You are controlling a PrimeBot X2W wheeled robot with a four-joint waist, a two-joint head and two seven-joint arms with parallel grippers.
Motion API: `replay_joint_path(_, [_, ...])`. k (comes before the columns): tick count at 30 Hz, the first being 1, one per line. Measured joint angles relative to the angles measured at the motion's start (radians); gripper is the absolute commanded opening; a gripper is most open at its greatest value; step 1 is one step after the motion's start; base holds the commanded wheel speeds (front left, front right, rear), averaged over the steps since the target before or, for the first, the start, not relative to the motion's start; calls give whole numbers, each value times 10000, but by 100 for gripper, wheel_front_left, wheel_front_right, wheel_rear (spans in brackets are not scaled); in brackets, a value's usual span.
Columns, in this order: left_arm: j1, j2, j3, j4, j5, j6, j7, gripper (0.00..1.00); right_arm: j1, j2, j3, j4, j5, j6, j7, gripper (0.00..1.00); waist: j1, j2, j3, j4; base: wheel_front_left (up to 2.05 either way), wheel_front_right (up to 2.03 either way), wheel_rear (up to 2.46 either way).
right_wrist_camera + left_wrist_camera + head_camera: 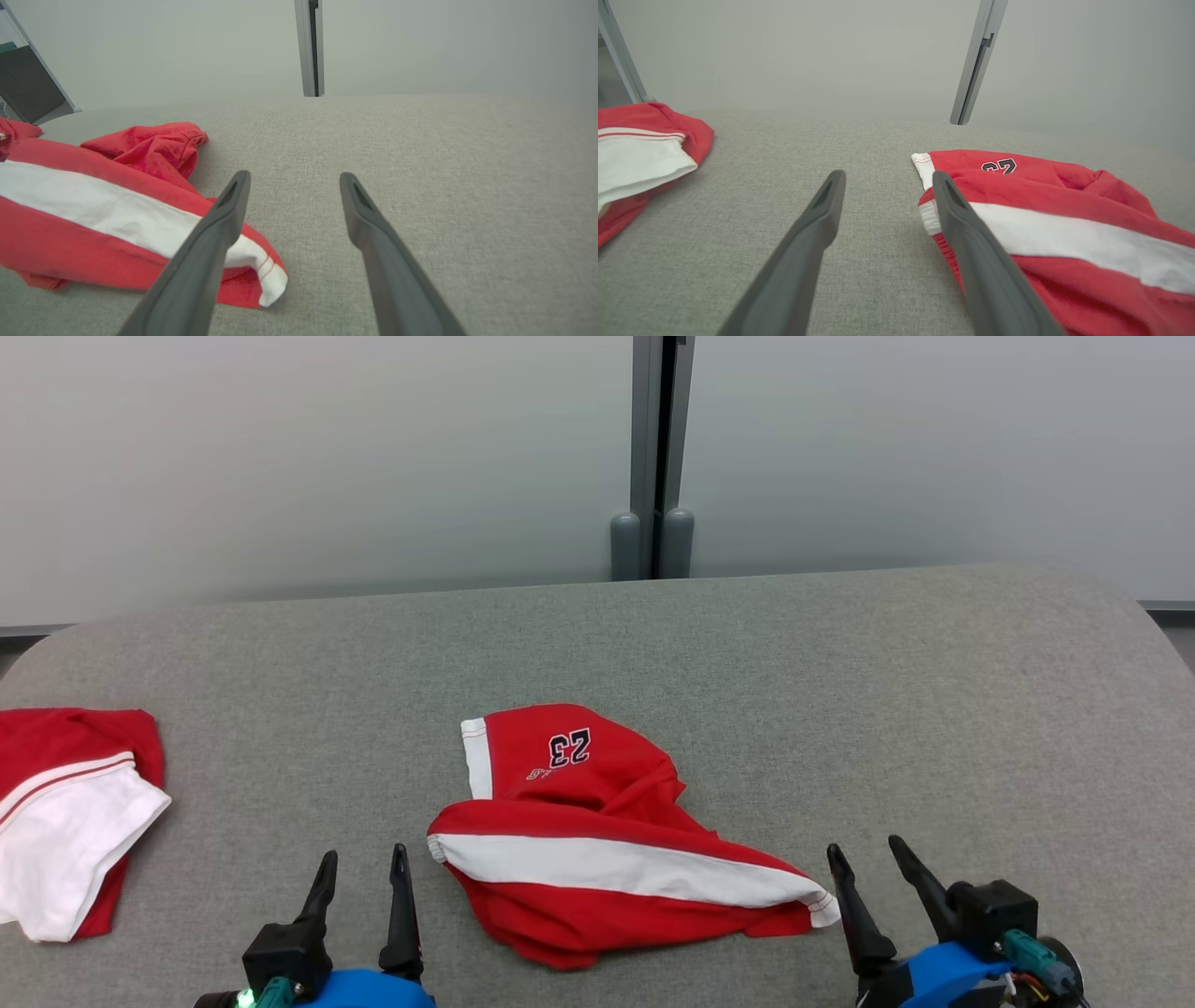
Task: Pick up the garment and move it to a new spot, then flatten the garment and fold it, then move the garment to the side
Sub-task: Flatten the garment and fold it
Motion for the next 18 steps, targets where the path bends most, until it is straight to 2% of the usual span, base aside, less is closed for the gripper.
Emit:
replay_joint_path(13, [10,0,-318,44,-159,113,0,100,472,2,548,1007,278,0,0,100,0,0,138,125,0,0,0])
replay_joint_path(16, [10,-2,-357,54,-159,113,0,100,462,2,625,1137,347,0,0,91,0,0,175,181,0,0,0])
replay_joint_path(18, [8,0,-376,50,-159,115,0,100,453,2,652,1193,351,0,0,78,0,0,204,219,0,0,0])
